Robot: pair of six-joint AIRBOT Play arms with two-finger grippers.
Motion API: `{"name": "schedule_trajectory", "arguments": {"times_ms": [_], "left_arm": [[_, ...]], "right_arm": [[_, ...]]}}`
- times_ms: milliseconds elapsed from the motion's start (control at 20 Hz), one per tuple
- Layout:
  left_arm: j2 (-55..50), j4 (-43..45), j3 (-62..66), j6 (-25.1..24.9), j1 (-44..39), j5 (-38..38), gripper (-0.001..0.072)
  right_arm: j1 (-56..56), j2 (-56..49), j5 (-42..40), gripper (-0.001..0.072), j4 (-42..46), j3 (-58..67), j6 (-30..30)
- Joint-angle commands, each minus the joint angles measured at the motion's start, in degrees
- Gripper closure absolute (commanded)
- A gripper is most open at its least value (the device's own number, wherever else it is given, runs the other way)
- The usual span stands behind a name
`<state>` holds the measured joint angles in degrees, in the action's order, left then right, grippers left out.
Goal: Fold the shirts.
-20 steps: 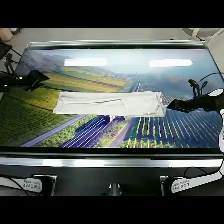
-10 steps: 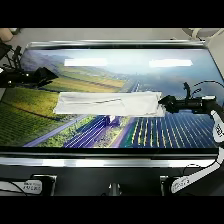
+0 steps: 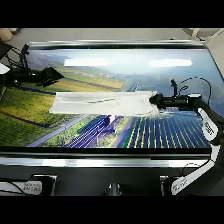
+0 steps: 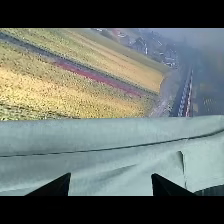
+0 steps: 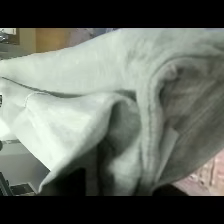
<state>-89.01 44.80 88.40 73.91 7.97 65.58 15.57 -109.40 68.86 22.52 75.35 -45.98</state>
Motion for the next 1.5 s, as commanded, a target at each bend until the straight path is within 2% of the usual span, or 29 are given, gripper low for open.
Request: {"name": "schedule_trajectory", "arguments": {"times_ms": [0, 50, 250, 300, 350, 400, 450, 500, 600, 650, 750, 1000, 1100, 1250, 1450], "left_arm": [[-0.04, 0.00, 0.07, -0.02, -1.38, -0.02, 0.0108], [-0.13, 0.00, 0.07, -0.02, -1.68, 0.00, 0.0108], [-1.38, 0.00, 0.00, -0.02, -3.72, 0.00, 0.0113], [-1.95, 0.00, 0.00, -0.04, -4.74, 0.00, 0.0139], [-2.56, 0.00, 0.00, -0.28, -5.86, 0.00, 0.0317], [-3.13, 0.00, 0.00, -1.25, -7.10, 0.00, 0.0393], [-3.48, 0.00, 0.00, -2.10, -8.11, 0.00, 0.0393], [-3.61, 0.00, -0.04, -2.16, -8.98, 0.02, 0.0393], [-3.52, 0.00, -0.02, -2.16, -9.75, 0.13, 0.0393], [-3.52, 0.00, -0.02, -2.19, -9.77, 0.46, 0.0393], [-3.52, 0.00, -0.02, -2.19, -9.29, 0.98, 0.0393], [-3.52, 0.00, -0.02, -2.16, -7.50, 2.16, 0.0393], [-3.52, 0.00, -0.02, -2.16, -6.95, 2.14, 0.0393], [-3.52, 0.00, -0.02, -2.16, -6.99, 2.12, 0.0393], [-3.52, 0.00, -0.02, -2.14, -6.97, 2.14, 0.0393]], "right_arm": [[-1.49, 0.02, 0.15, 0.0623, -1.11, 0.04, 0.11], [-1.49, 0.26, 0.44, 0.0686, -1.11, 0.04, 0.17], [-1.49, 3.72, 0.17, 0.0687, -0.61, 0.07, 0.15], [-1.38, 4.85, 0.20, 0.0686, 0.17, 0.07, -0.57], [-1.36, 5.66, 0.09, 0.0683, 1.64, 0.07, -1.46], [-1.25, 6.23, -0.35, 0.0634, 4.55, 0.07, -2.34], [-0.92, 6.45, -0.74, 0.0618, 8.46, 0.04, -4.66], [-0.70, 6.43, -0.72, 0.0566, 12.33, 0.04, -7.32], [-0.07, 6.43, -0.09, 0.0244, 18.43, 0.04, -9.05], [0.00, 6.43, 0.15, 0.0158, 19.21, 0.04, -8.83], [0.96, 6.54, 0.11, 0.0067, 19.45, 0.07, -8.41], [8.04, 9.16, 0.85, 0.0064, 18.47, 0.13, -8.00], [10.03, 11.37, 2.84, 0.0063, 15.63, 0.17, -5.73], [8.26, 14.47, 2.25, 0.0005, 15.61, 0.17, -3.37], [2.29, 14.27, -1.66, 0.0001, 15.76, 0.15, -3.72]]}}
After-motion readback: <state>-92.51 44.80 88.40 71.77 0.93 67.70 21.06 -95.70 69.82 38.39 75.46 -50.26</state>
